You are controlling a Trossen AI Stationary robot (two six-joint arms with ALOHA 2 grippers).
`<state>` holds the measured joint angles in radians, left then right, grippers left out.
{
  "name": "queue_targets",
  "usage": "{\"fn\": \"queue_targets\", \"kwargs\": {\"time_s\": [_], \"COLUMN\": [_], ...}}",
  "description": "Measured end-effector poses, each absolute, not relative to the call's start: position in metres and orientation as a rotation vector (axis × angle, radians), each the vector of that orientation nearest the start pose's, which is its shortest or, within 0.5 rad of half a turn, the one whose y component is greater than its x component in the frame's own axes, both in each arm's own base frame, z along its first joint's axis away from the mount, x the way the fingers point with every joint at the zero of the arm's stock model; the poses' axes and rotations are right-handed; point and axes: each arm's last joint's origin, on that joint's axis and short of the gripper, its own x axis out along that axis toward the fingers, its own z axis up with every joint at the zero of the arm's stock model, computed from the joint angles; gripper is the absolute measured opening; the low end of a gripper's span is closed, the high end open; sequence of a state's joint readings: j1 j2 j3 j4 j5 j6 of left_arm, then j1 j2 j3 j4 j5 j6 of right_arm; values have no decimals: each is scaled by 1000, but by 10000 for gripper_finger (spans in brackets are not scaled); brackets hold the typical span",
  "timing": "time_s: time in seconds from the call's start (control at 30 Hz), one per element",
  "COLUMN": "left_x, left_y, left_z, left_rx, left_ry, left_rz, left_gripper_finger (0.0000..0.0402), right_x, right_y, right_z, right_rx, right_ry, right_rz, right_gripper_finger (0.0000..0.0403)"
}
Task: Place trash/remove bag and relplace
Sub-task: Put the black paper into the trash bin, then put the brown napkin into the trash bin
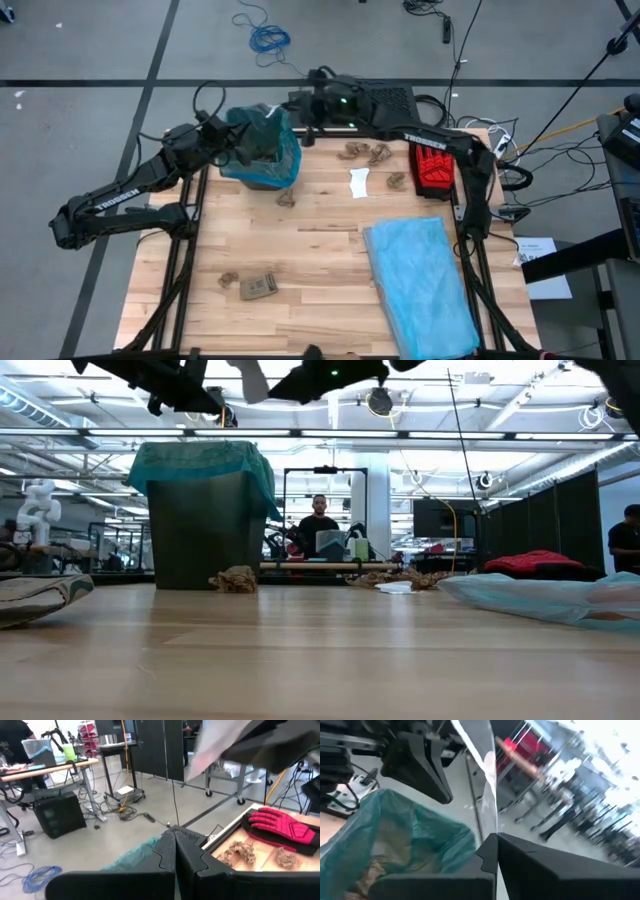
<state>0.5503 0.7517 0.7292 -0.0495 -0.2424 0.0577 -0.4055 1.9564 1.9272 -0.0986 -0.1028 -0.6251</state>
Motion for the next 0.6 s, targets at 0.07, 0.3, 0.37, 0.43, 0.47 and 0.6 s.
{"fn": "queue_targets", "kwargs": {"time_s": [0.07,0.3,0.37,0.43,0.47,0.6], "left_x": [139,132,131,130,130,130], "left_y": [94,90,90,90,90,90], "left_z": [333,338,337,337,336,336], "left_rx": [45,73,76,75,74,74], "left_ry": [85,62,67,77,83,87], "left_rz": [793,829,844,849,849,848], "left_gripper_finger": [0,0,0,0,0,0], "right_x": [433,454,458,460,461,460], "right_y": [-186,-199,-199,-198,-197,-197], "right_z": [389,371,365,364,364,364], "right_rx": [-529,-385,-373,-357,-356,-342], "right_ry": [253,375,385,381,374,373], "right_rz": [-249,-238,-233,-231,-232,-232], "right_gripper_finger": [0,22,43,69,84,141]}}
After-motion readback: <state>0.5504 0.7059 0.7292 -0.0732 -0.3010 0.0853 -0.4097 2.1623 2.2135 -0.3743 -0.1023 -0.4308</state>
